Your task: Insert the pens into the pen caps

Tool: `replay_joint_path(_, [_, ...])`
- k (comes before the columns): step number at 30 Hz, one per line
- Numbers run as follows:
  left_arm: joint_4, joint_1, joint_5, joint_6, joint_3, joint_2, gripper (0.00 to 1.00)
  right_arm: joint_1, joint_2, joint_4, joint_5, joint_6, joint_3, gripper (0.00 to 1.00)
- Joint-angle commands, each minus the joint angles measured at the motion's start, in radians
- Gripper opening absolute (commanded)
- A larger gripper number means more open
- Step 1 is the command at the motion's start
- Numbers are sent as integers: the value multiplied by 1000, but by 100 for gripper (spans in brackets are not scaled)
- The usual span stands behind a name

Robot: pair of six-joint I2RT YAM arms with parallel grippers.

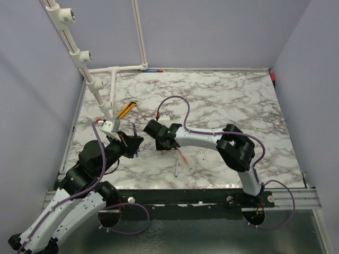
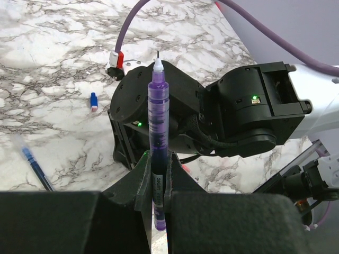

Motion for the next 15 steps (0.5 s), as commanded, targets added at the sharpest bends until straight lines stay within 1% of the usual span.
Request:
replay_joint_path(1, [2, -2, -23, -3, -8, 4, 0, -4, 20, 10, -2, -8, -27, 26])
replay_joint_path(8, [2, -3, -23, -3, -7, 11, 0, -3, 12, 8, -10, -15, -56, 21])
replay_joint_path(9, [2, -3, -23, -2, -7, 11, 0, -3, 11, 8, -12, -18, -60, 18])
replay_joint_path(11, [2, -3, -23, -4, -8, 11, 0, -3, 9, 6, -12, -21, -68, 6])
replay_joint_path(12, [2, -3, -23, -5, -8, 10, 0, -3, 5, 6, -10, -22, -72, 1])
replay_joint_path(15, [2, -3, -22, -4, -8, 13, 0, -3, -17, 16, -15, -29, -85, 1])
